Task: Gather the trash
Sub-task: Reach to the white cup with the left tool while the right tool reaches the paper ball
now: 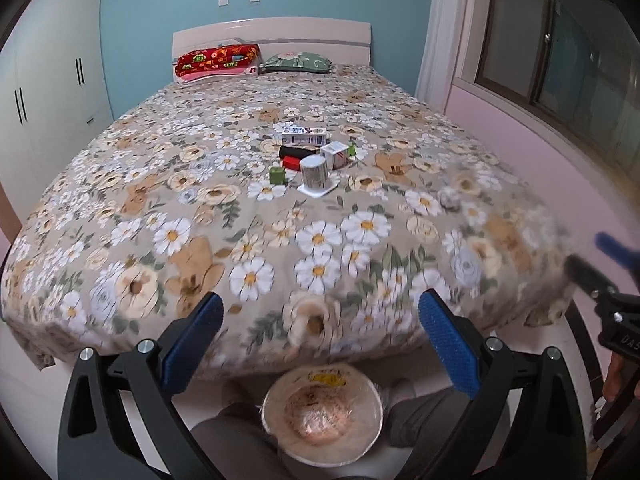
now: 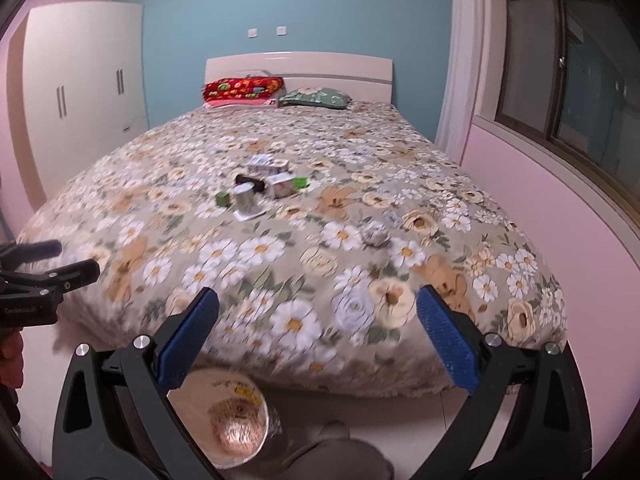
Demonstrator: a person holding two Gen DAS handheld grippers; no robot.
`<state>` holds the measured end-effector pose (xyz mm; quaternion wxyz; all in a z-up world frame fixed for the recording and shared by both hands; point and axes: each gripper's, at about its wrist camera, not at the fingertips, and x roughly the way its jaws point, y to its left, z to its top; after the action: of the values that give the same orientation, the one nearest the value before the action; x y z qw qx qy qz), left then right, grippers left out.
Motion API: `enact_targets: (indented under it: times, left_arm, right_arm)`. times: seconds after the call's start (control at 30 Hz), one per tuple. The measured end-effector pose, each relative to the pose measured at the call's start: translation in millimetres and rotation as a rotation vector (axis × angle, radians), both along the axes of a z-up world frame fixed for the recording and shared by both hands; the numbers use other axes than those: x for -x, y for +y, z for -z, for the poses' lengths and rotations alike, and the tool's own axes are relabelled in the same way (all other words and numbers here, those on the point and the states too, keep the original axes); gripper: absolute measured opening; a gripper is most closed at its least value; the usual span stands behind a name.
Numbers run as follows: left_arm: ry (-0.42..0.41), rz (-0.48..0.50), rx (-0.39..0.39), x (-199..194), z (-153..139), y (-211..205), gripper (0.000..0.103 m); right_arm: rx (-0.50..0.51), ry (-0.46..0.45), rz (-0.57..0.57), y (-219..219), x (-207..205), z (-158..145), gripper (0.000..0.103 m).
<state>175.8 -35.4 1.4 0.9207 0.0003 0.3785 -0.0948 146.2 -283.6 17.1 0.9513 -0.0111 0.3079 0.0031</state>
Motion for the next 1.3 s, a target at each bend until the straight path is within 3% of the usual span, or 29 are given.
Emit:
enact_targets:
  times: [0.13, 0.5, 0.97, 1.3]
  left_arm:
    - [0.035, 0.016, 0.052, -38.3, -1.1, -9.6, 0.099]
    - [0.056, -0.013, 0.053, -141.2, 9.5, -30.0, 0.099]
    - [0.132, 0.001, 0.054, -255.9, 85.3, -38.1, 0.099]
    - [0.073, 0.012, 0.006, -317.1, 120.8, -51.4, 0.099]
  right_arm:
    - [-0.029, 0.038, 0.002, -24.0, -44.7, -2.4, 0.097]
    - [-0.027, 0.122, 0.076, -64.1, -149.0, 37.2, 0.097]
    - [-0.011, 0.250, 0.097, -73.2, -244.0, 115.5, 0.096]
    - [-0.054, 0.329, 0.119, -83.3, -292.0, 160.8, 0.097]
